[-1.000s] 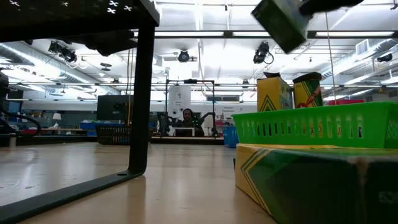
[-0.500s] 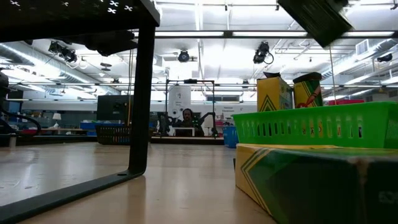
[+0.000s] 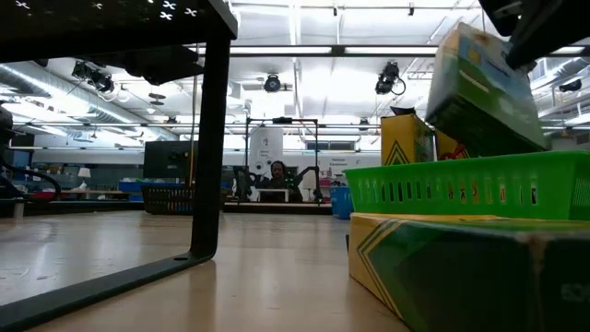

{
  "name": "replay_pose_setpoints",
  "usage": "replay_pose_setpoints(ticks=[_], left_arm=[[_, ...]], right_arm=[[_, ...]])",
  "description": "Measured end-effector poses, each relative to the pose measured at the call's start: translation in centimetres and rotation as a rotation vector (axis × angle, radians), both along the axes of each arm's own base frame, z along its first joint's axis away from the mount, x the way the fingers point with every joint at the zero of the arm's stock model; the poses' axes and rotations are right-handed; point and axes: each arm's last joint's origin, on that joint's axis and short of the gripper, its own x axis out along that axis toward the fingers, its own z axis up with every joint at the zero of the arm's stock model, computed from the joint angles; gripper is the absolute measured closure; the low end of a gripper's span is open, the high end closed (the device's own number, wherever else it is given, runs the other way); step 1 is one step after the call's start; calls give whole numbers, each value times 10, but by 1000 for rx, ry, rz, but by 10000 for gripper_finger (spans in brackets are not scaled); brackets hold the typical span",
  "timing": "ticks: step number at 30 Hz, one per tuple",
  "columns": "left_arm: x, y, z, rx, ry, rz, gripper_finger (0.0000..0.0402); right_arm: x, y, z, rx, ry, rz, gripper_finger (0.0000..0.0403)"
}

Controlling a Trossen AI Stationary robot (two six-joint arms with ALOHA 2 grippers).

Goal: Pick & Place Office Desk Supplies
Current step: Put the top large crayon box into the green bin

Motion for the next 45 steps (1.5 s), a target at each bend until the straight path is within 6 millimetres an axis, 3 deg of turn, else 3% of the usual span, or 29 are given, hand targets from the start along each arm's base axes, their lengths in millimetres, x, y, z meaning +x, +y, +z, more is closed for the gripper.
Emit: replay_pose_setpoints(ticks=[23,40,45], left_arm=[[0,0,0,-1,0,0,99],[0,0,0,2,0,0,99],[0,0,0,2,0,0,99]], right_arm=[[8,12,-19,-228,175,64,403],[10,18,-20,-137,222,188,403],[12,17,-20,-132,234,209,377]])
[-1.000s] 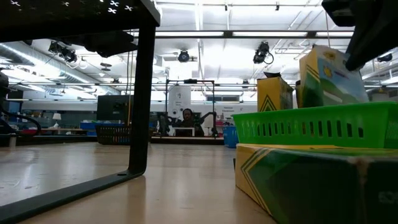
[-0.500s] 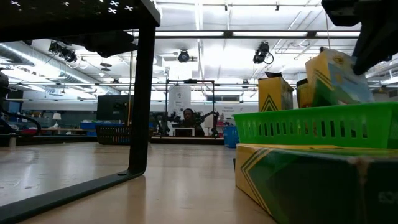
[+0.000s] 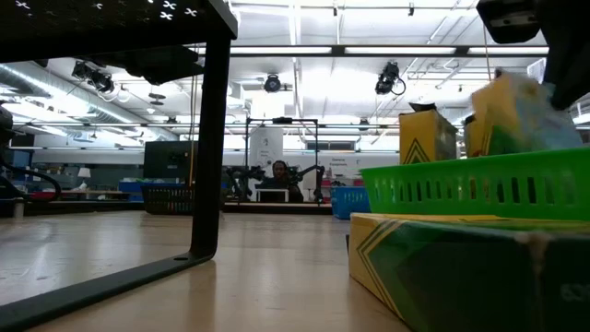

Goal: Pick & Place Office Desk Supplies
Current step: Put the top large crayon box into the green bin

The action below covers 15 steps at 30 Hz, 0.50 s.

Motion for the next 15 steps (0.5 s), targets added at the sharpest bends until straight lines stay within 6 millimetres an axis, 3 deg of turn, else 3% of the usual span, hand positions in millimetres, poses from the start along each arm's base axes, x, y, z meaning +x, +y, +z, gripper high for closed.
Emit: replay_pose_setpoints(ticks=[7,15], left_arm=[[0,0,0,0,0,0,99],[0,0,0,0,0,0,99]], right_arm=[[2,-2,0,-13,6,18,342],[2,-2,0,-20,7,29,331]])
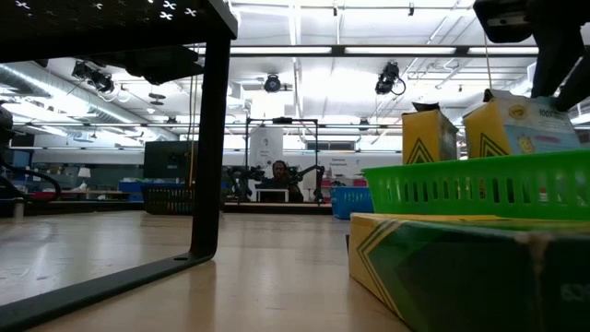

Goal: Pick & Place Office Desk Supplies
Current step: Put the top large crayon box into the green bin, then move the large crayon box to the center of the table

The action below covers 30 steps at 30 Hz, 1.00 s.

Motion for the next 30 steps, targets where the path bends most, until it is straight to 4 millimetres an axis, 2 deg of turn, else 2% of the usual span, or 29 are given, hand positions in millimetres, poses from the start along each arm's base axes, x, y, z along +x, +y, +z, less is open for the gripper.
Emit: replay_pose_setpoints(ticks=[9,15,18,20,24,30], left_arm=[[0,0,-1,-1,6,0,99],[0,0,-1,-1,6,0,99],[0,0,-1,-4,5,0,99],[0,0,-1,-8,5,0,99],[0,0,-1,-7,4,0,99],[0,0,-1,-2,6,0,99]], right_arm=[[3,2,5,11,-40,-9,315],[16,11,43,72,-162,-40,260],[23,13,65,177,-201,-74,231],[27,14,72,256,-202,-89,218],[37,18,62,342,-185,-78,211],[56,37,24,334,-111,-56,220]])
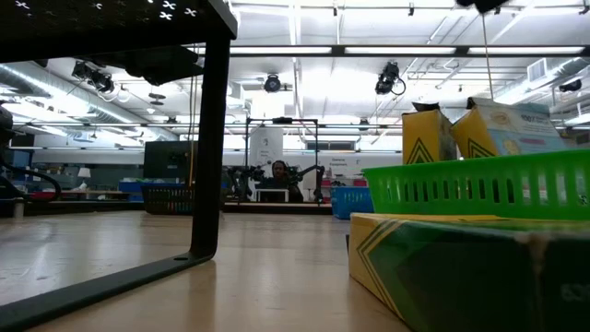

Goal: Pick & Place Office Desk Supplies
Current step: Move the large crayon box to the center of the table

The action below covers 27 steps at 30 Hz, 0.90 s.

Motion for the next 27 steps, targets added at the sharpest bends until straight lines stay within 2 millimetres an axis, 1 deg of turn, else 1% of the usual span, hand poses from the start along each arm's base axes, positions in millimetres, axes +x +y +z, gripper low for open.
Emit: replay_pose_setpoints(ticks=[4,8,14,18,21,25,27], left_arm=[[0,0,0,6,2,0,99],[0,0,0,9,2,0,99],[0,0,0,15,4,-1,99],[0,0,0,16,4,-1,99],[0,0,0,11,3,0,99],[0,0,0,9,3,0,99],[0,0,0,8,3,0,99]], right_arm=[[14,15,-27,28,16,29,226],[21,29,-46,73,18,42,226],[21,46,-60,122,16,33,226],[25,60,-64,96,13,37,226],[30,71,-70,64,47,44,226],[35,79,-79,1,97,39,228],[38,82,-81,-2,96,42,237]])
